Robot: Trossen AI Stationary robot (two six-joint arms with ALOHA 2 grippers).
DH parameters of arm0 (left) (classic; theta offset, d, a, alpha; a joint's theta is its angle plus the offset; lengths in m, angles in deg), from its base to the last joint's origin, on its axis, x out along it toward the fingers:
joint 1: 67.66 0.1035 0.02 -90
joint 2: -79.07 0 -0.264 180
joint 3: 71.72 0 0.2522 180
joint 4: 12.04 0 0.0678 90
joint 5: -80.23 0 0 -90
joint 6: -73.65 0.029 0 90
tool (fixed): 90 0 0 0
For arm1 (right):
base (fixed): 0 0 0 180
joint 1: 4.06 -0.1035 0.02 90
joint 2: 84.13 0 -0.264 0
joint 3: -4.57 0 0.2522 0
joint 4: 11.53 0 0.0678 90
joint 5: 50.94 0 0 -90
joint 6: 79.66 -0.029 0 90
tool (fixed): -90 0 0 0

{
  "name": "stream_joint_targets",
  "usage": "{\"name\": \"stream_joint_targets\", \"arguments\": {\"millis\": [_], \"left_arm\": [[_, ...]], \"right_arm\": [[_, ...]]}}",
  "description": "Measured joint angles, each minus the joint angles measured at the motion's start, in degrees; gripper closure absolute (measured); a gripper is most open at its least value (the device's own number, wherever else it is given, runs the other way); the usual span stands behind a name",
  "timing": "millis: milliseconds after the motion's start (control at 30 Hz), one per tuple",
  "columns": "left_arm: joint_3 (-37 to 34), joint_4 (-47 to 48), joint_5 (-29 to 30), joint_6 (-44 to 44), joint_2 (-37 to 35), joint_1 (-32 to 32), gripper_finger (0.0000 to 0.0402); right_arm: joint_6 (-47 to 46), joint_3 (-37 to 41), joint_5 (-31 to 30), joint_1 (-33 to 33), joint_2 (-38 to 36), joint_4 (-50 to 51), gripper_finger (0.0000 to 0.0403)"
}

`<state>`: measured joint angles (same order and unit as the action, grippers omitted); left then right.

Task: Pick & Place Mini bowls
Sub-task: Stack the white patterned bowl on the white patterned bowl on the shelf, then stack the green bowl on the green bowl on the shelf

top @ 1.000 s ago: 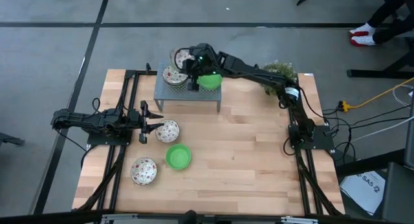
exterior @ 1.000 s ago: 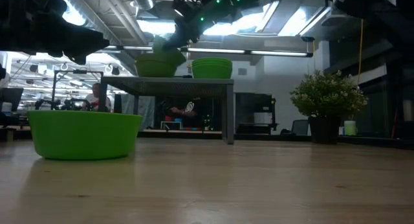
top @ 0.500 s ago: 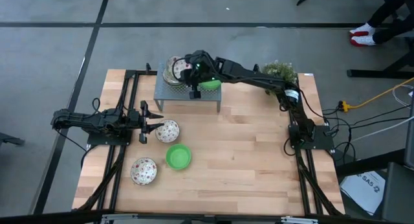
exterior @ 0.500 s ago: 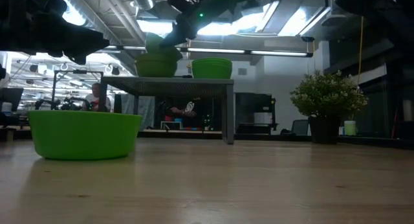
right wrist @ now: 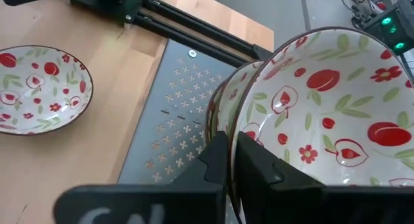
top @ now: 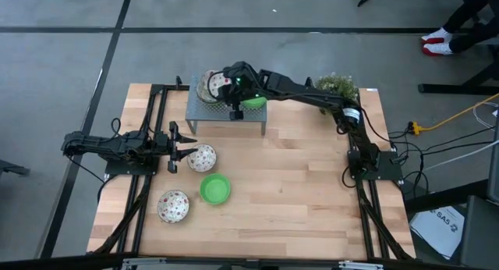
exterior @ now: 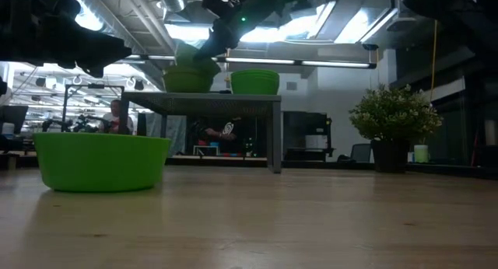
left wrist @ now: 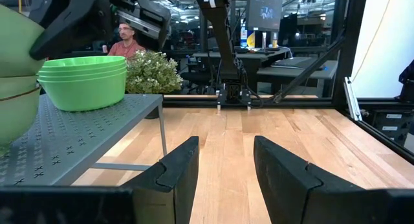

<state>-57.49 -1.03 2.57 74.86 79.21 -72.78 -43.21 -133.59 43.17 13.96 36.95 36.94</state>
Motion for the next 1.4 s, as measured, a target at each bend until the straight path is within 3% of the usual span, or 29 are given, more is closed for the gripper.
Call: {"name": "stream_joint_targets", "arguments": {"millis": [333,733,933,1267,1400], "left_arm": [[0.0,0.0,0.0,0.0,0.0,0.0,0.0258],[0.0,0.0,0.0,0.0,0.0,-0.01,0.0258],[0.01,0.0,0.01,0.0,0.0,-0.01,0.0258],[0.01,0.0,0.0,0.0,0.0,-0.02,0.0258],[0.0,0.0,0.0,0.0,0.0,0.0,0.0258]], "right_arm": [[0.07,0.0,-0.05,0.0,0.76,-0.64,0.035],[0.04,-0.03,-0.03,0.0,0.76,-0.79,0.0347],[-0.25,-3.93,0.0,-0.23,0.74,0.84,0.0347],[-7.99,-7.82,-0.1,-1.99,0.76,6.24,0.0346],[-9.08,-7.82,-3.32,-3.46,0.76,7.68,0.0346]]}}
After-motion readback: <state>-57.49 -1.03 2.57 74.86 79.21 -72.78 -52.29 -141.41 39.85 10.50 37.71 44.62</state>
